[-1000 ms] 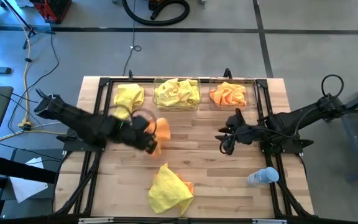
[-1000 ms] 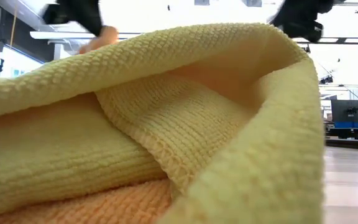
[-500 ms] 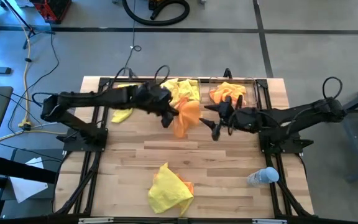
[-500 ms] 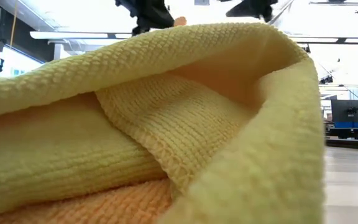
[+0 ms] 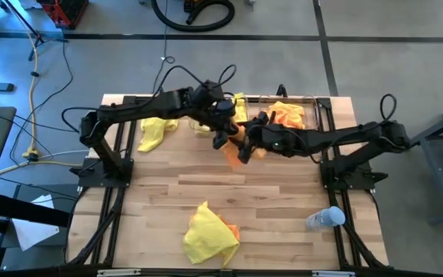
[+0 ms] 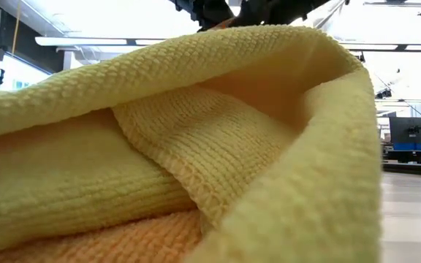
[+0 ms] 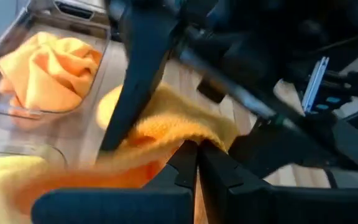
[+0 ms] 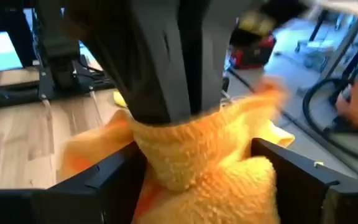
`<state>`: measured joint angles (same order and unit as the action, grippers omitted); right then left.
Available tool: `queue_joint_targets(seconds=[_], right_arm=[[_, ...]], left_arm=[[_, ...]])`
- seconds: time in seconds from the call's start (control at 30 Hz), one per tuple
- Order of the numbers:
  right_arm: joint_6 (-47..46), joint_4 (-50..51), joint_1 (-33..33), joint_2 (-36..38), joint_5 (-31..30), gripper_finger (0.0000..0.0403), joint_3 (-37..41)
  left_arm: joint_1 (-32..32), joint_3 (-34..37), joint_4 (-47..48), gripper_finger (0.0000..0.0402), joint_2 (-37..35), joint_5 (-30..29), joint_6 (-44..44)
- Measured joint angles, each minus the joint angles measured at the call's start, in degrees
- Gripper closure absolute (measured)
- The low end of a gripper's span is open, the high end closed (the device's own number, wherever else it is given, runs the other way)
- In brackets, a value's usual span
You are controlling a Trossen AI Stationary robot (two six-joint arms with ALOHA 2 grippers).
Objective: Sort microfiber towel by color & place in baskets
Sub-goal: Put the orange microfiber cloth into the right transparent bin
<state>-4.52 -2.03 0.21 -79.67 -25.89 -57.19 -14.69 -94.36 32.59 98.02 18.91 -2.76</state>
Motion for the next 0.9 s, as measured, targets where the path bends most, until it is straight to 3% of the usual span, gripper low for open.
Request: queue_joint_targets(seconds=[0.13,0.37,0.4,0.57,0.77,0.9], right_arm=[[-3.0,4.4,-0.4,-1.4,-1.1,0.0172,-1.6],[-3.0,6.2,-0.4,-0.7,-2.5,0.0371,-2.2],[-3.1,6.9,-0.4,-0.6,-2.4,0.0385,-2.2],[-12.1,11.2,-0.6,1.1,-8.1,0.0373,-2.2],[-23.5,26.4,-2.5,7.0,-11.7,0.0393,-2.1],[-24.5,33.3,-6.8,11.1,-13.3,0.0394,-2.1]], left_arm=[[-0.9,-2.5,0.7,0.0401,0.0,-0.3,3.1],[-2.5,-2.7,0.7,0.0401,-0.8,-0.5,5.6],[-2.6,-2.7,1.0,0.0401,-0.8,-0.5,5.6],[-2.6,-2.7,4.5,0.0401,-0.8,-0.7,9.0],[-3.2,-2.7,5.3,0.0400,-0.8,-2.7,10.9],[-4.3,-2.7,6.7,0.0400,-0.8,-4.2,11.4]])
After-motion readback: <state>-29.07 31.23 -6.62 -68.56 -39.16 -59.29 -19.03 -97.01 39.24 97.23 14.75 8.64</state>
